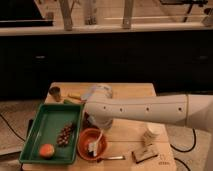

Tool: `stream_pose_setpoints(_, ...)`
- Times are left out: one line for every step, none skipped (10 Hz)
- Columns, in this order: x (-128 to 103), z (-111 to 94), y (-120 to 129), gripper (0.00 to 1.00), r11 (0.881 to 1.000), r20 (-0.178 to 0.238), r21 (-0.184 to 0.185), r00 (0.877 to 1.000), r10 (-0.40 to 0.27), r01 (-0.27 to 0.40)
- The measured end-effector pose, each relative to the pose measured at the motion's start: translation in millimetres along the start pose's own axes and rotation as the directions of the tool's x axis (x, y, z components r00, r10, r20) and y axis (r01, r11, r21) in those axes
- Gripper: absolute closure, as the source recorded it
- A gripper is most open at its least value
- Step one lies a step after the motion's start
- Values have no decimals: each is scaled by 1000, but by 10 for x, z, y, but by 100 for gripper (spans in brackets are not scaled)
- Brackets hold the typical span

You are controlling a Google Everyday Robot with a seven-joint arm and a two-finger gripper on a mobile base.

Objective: Wipe red bowl with brush

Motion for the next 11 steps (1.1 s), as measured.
stream_pose_setpoints(87,13,66,99,1000,-3,-8,1000,22,-22)
stream_pose_setpoints(177,21,91,99,999,-7,-10,999,37,-37)
stream_pose_setpoints(307,30,85,99,998,-19,-12,998,56,-57)
stream_pose_setpoints(408,31,17,99,998,-27,-8,997,67,-67)
stream_pose_setpoints(470,26,-39,99,997,-33,-5,997,71,-71)
stream_pose_setpoints(533,14,-145,99,998,-40,0,997,69,-69)
stream_pose_setpoints(540,1,-214,99,998,-43,6,997,64,-64)
stream_pose_setpoints(514,-9,-286,99,999,-44,11,998,51,-51)
stream_pose_setpoints(448,-18,-374,99,999,-41,16,999,31,-30)
stream_pose_setpoints(314,-27,-500,99,1000,-35,24,999,-12,13)
stream_pose_setpoints(242,-29,-524,99,999,-33,25,999,-37,37)
